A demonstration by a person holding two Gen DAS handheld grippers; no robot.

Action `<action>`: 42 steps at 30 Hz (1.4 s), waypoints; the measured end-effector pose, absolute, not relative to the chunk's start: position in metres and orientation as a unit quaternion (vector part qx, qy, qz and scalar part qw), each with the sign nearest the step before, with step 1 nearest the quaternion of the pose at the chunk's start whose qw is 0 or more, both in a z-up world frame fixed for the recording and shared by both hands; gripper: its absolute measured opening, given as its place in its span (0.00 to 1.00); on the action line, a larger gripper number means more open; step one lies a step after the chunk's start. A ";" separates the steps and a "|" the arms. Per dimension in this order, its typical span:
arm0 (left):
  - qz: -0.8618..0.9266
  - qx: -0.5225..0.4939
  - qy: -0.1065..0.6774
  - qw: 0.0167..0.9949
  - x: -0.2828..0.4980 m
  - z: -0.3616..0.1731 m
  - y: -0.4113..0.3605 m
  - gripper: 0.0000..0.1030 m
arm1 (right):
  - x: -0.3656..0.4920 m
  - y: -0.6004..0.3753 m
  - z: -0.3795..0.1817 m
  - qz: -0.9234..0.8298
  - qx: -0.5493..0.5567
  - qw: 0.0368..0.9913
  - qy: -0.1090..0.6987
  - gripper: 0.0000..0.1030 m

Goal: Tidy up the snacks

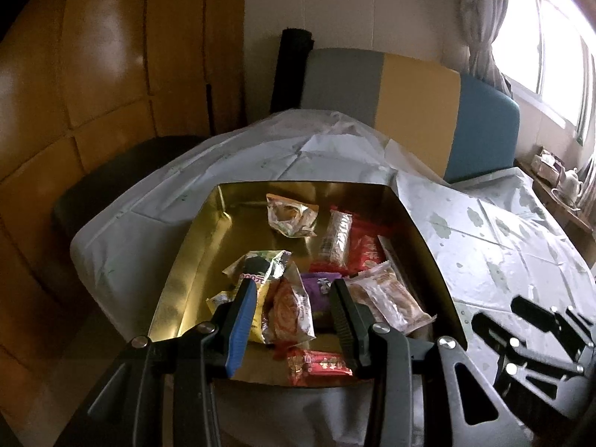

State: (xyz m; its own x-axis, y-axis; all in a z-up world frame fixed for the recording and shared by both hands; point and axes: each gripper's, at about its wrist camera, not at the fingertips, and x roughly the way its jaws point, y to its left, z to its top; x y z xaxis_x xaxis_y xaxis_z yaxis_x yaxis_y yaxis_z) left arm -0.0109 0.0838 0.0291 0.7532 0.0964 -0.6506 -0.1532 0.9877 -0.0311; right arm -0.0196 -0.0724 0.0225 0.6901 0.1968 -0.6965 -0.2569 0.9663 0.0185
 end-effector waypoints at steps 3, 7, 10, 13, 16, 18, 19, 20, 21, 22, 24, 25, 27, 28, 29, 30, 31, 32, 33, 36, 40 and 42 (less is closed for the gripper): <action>0.074 -0.050 0.342 0.935 -0.015 0.031 0.088 0.40 | -0.026 -0.077 0.018 0.120 -0.029 0.917 0.380 0.60; 0.082 -0.054 0.338 0.936 -0.021 0.034 0.091 0.41 | -0.035 -0.075 0.015 0.123 -0.028 0.916 0.381 0.61; 0.087 -0.048 0.337 0.936 -0.025 0.036 0.090 0.48 | -0.042 -0.072 0.017 0.128 -0.031 0.916 0.378 0.61; 0.086 -0.044 0.324 0.941 -0.031 0.041 0.090 0.55 | -0.048 -0.070 0.022 0.134 -0.035 0.919 0.370 0.64; 0.088 -0.047 0.311 0.945 -0.036 0.045 0.091 0.59 | -0.051 -0.070 0.027 0.133 -0.030 0.923 0.360 0.66; 0.097 -0.050 0.304 0.946 -0.039 0.047 0.093 0.63 | -0.051 -0.068 0.028 0.132 -0.028 0.923 0.360 0.67; 0.105 -0.053 0.303 0.946 -0.039 0.047 0.094 0.63 | -0.051 -0.068 0.027 0.133 -0.028 0.923 0.361 0.67; 0.112 -0.054 0.304 0.945 -0.039 0.048 0.096 0.63 | -0.051 -0.067 0.026 0.133 -0.029 0.922 0.362 0.67; 0.115 -0.053 0.304 0.944 -0.038 0.048 0.096 0.63 | -0.052 -0.066 0.026 0.134 -0.031 0.922 0.363 0.67; 0.120 -0.052 0.304 0.944 -0.038 0.048 0.097 0.63 | -0.052 -0.065 0.025 0.133 -0.032 0.921 0.363 0.67; 0.128 -0.053 0.307 0.941 -0.036 0.047 0.099 0.63 | -0.052 -0.064 0.024 0.132 -0.034 0.922 0.364 0.68; 0.130 -0.054 0.308 0.941 -0.036 0.047 0.100 0.63 | -0.052 -0.064 0.024 0.131 -0.034 0.921 0.364 0.68; 0.133 -0.056 0.306 0.941 -0.037 0.045 0.102 0.63 | -0.052 -0.064 0.024 0.132 -0.033 0.922 0.363 0.69; 0.134 -0.058 0.307 0.941 -0.037 0.044 0.104 0.63 | -0.052 -0.063 0.024 0.132 -0.034 0.922 0.363 0.69; 0.132 -0.059 0.308 0.940 -0.037 0.043 0.105 0.63 | -0.052 -0.063 0.023 0.132 -0.034 0.922 0.363 0.69; 0.131 -0.060 0.310 0.940 -0.037 0.042 0.105 0.63 | -0.052 -0.062 0.023 0.132 -0.036 0.922 0.363 0.69; 0.131 -0.061 0.313 0.939 -0.037 0.042 0.106 0.63 | -0.052 -0.061 0.023 0.132 -0.038 0.922 0.362 0.69; 0.131 -0.061 0.316 0.938 -0.036 0.041 0.106 0.63 | -0.052 -0.061 0.023 0.132 -0.040 0.922 0.362 0.69; 0.131 -0.061 0.316 0.938 -0.036 0.041 0.107 0.63 | -0.053 -0.061 0.023 0.133 -0.040 0.922 0.362 0.70; 0.127 -0.061 0.311 0.940 -0.038 0.042 0.105 0.63 | -0.053 -0.060 0.023 0.131 -0.040 0.922 0.361 0.70; 0.124 -0.055 0.312 0.940 -0.038 0.041 0.103 0.63 | -0.052 -0.061 0.023 0.131 -0.040 0.922 0.362 0.72; 0.122 -0.052 0.320 0.938 -0.037 0.039 0.103 0.63 | -0.052 -0.060 0.023 0.133 -0.040 0.922 0.362 0.75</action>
State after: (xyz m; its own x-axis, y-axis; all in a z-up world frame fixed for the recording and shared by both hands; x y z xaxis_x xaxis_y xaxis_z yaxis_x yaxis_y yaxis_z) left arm -0.0367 0.1029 0.0395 0.7649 0.1956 -0.6138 -0.2624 0.9648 -0.0196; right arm -0.0522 -0.0604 0.0231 0.7028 0.2156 -0.6780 -0.2739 0.9615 0.0219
